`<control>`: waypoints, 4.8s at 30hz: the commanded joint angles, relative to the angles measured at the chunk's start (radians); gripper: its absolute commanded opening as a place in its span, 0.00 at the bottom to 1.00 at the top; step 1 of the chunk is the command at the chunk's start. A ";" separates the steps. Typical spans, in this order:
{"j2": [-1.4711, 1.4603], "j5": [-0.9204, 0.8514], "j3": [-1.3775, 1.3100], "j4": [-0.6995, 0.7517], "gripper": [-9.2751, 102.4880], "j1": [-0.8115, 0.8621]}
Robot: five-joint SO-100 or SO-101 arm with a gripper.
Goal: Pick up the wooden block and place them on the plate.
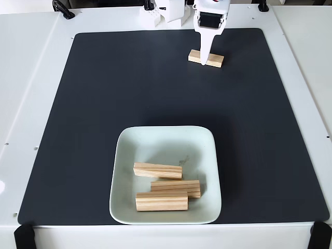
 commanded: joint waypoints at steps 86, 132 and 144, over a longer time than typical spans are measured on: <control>0.040 -0.569 -0.236 -0.135 0.08 0.282; -0.957 -0.821 -1.433 -0.224 0.08 0.514; -0.939 -0.821 -1.420 -0.061 0.26 0.499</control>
